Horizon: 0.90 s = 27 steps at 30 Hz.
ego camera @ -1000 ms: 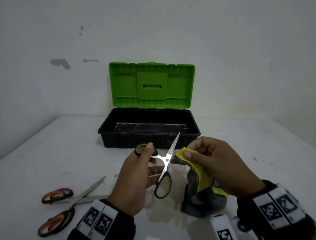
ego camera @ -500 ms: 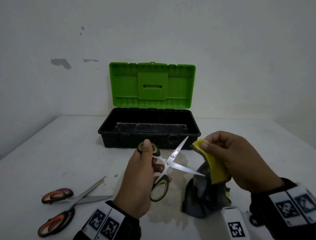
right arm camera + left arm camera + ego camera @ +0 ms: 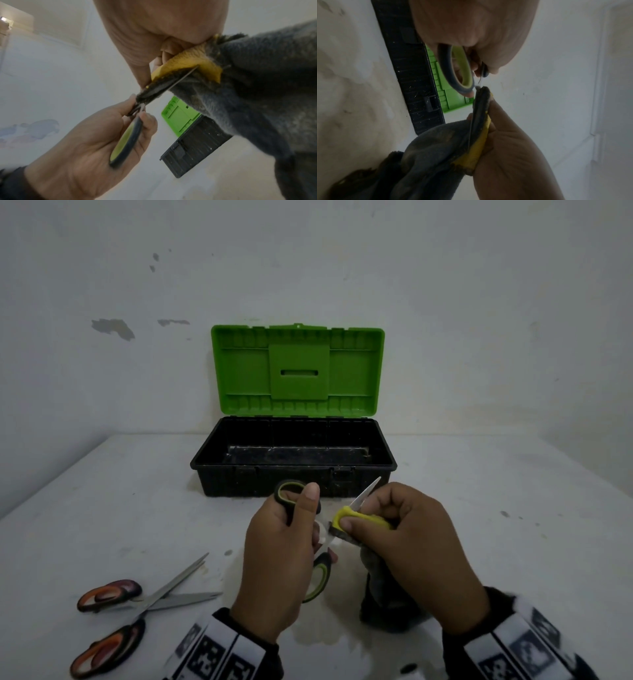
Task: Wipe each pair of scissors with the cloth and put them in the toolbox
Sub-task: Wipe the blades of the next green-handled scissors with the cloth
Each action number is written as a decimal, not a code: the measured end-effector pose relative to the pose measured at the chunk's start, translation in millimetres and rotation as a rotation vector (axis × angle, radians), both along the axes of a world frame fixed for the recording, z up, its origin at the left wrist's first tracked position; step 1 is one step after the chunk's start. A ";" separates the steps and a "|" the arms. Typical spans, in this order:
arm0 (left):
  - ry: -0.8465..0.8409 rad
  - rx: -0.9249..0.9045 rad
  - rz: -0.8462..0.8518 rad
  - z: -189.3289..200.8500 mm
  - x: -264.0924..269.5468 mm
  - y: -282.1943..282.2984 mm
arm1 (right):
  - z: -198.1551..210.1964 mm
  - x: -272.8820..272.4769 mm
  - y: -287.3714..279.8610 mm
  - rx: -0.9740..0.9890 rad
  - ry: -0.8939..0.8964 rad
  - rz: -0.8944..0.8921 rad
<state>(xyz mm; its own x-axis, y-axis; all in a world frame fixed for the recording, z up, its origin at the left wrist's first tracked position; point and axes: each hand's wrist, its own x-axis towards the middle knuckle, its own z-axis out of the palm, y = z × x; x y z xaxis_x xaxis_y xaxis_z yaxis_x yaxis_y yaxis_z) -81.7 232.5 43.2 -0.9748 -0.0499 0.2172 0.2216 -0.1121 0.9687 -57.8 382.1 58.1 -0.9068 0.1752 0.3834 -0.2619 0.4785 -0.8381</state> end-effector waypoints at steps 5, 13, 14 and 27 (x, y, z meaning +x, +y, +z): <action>0.087 -0.042 0.038 1.4 1.6 -0.7 | -7.3 -0.4 -5.7 -0.045 -0.075 0.000; 0.042 -0.094 -0.003 0.1 -3.2 -8.0 | 0.1 -8.0 -0.3 -0.084 -0.032 -0.009; 0.031 -0.073 -0.014 1.1 -4.4 -9.1 | 0.4 -6.6 -2.7 -0.058 -0.040 0.020; -0.006 -0.005 -0.100 5.4 -8.0 -17.3 | -3.2 -9.6 -3.4 -0.172 -0.052 0.026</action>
<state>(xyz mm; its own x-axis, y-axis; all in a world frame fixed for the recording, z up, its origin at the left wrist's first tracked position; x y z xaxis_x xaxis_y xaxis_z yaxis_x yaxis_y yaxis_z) -89.7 215.2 48.7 -0.9763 0.0485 0.2110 0.2034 -0.1282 0.9707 -67.5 378.7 55.0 -0.9298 0.2106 0.3020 -0.2263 0.3201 -0.9200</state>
